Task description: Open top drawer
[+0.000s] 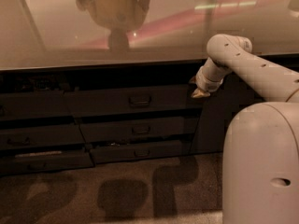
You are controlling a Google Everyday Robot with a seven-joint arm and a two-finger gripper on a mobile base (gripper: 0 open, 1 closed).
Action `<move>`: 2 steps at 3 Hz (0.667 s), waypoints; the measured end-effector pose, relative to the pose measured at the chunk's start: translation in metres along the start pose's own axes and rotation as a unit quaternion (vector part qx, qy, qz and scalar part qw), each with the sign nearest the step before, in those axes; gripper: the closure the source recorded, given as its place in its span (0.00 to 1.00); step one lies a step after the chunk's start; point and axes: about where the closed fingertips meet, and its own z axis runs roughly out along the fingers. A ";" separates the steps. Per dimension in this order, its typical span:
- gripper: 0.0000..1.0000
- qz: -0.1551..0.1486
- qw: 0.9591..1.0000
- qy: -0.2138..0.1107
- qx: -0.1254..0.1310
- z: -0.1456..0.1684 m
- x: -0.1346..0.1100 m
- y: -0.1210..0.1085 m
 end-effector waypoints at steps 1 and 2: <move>1.00 -0.003 1.000 0.000 0.011 -0.010 0.003 0.000; 1.00 -0.003 1.000 0.000 0.011 -0.019 0.001 -0.002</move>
Offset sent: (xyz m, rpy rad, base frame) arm -0.1466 0.0292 -0.0754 0.1151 0.0021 0.0845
